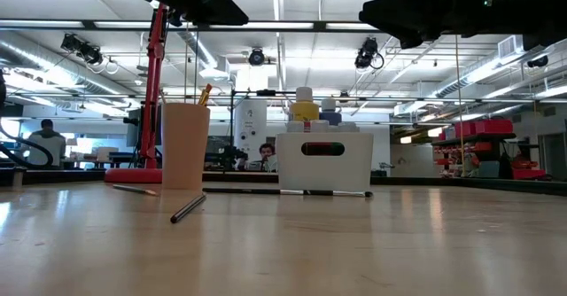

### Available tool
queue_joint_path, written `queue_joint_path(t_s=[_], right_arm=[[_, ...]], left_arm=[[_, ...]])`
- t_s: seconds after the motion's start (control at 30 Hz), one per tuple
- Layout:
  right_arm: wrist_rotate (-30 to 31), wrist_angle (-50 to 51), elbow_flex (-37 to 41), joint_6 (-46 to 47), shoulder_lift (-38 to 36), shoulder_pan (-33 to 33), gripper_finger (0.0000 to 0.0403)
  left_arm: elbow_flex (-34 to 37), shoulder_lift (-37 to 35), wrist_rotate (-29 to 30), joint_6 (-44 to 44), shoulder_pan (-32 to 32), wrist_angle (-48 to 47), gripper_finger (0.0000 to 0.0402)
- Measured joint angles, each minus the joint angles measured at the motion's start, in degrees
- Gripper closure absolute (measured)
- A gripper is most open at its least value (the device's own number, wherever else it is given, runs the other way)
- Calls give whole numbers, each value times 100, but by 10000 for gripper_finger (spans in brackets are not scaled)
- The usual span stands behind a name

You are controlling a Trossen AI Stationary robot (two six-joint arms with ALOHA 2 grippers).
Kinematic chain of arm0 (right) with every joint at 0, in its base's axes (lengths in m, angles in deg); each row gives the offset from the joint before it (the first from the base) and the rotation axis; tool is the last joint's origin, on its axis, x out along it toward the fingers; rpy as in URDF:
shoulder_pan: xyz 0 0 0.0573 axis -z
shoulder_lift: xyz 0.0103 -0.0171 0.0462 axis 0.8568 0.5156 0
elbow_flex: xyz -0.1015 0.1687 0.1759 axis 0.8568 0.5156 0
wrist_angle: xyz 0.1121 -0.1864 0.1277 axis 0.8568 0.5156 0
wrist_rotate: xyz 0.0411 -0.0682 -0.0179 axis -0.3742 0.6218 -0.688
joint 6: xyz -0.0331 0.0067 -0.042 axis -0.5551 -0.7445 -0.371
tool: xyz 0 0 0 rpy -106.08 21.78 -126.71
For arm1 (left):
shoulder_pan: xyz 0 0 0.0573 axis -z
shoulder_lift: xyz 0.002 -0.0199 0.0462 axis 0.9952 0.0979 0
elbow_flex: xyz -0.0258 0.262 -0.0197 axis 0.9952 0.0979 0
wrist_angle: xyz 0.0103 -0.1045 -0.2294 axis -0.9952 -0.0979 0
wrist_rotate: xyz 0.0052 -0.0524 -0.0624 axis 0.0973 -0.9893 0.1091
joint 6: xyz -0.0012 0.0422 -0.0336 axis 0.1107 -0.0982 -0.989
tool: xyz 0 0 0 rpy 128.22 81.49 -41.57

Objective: Pick & Place Paint Supplies
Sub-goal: Put the yellow paint brush into the orange cup

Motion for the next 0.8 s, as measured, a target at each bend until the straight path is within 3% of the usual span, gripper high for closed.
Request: queue_joint_path(t_s=[0.53, 0.8], right_arm=[[0, 1, 0, 0, 0, 0, 238], [-2, 1, 0, 0, 0, 0, 238]], left_arm=[[0, 0, -2, -105, -1, -20, 335], [0, 0, -51, -516, -1, -895, 335]])
